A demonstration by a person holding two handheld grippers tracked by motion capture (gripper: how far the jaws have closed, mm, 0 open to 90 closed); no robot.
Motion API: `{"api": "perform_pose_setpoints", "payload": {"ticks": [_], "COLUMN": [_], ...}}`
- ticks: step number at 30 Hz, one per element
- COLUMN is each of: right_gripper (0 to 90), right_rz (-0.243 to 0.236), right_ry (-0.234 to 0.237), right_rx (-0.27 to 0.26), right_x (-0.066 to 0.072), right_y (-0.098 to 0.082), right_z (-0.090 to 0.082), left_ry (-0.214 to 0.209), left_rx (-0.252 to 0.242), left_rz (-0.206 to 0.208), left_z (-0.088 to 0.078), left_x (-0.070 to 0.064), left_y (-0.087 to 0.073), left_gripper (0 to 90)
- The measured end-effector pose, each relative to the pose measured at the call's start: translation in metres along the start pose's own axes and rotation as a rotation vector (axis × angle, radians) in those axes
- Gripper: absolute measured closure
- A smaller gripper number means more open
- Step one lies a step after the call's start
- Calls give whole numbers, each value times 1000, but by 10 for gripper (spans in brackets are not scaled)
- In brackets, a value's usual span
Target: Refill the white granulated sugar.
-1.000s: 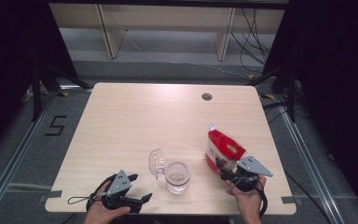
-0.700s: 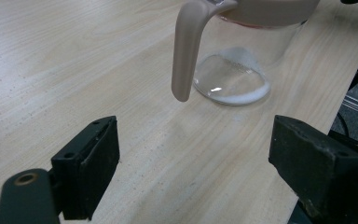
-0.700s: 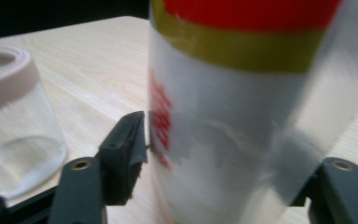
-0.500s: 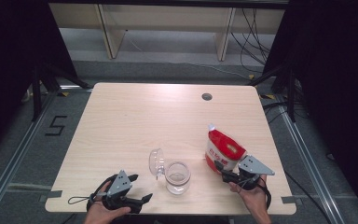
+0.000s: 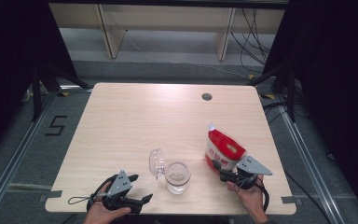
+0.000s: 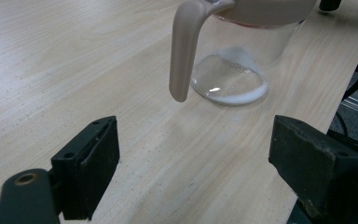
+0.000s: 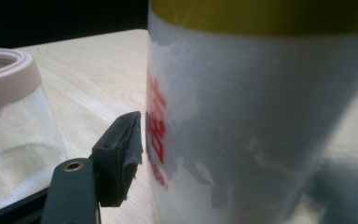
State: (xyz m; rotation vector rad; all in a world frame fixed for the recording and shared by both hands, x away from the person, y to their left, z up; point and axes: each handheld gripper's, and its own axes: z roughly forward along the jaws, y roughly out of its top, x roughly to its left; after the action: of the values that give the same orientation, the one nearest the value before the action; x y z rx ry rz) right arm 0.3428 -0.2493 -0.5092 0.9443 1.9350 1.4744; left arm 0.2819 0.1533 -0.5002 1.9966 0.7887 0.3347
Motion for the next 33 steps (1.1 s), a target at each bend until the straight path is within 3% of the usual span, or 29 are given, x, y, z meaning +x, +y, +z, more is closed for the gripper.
{"api": "perform_pose_setpoints", "payload": {"ticks": [4,6,7,8,9,12,16,20,23,26,33], "right_gripper": [346,346,346,347,360,366,368,394,391,400,433], "right_rz": [-36,-18,-18,-39,-34,-5,-18,2,-10,8,-10], "right_ry": [-1,11,11,55,6,-4,3,22,9,25,24], "right_rx": [-17,-4,-4,-20,-28,-19,-21,-65,-59,-66,-65], "right_x": [-2,-2,-2,-5,-3,-3,-4,-3,-4,-4,-6], "right_y": [-1,-2,-2,-2,-3,-5,-5,-6,-6,-5,-5], "right_z": [3,3,3,5,5,5,5,8,8,9,10], "left_ry": [-1,5,0,-2,1,-3,-7,-3,-2,-2,-11], "left_rx": [-3,8,-4,-4,-5,-5,-2,-7,-3,3,-6], "left_rz": [-3,9,-6,-6,-4,-1,2,-1,1,14,0], "left_z": [0,0,0,0,0,1,1,0,0,0,1], "left_x": [0,1,0,0,0,0,-1,0,0,0,-2], "left_y": [0,0,0,0,0,1,1,1,1,1,1], "left_gripper": [160,160,160,159,160,160,160,160,159,159,159]}}
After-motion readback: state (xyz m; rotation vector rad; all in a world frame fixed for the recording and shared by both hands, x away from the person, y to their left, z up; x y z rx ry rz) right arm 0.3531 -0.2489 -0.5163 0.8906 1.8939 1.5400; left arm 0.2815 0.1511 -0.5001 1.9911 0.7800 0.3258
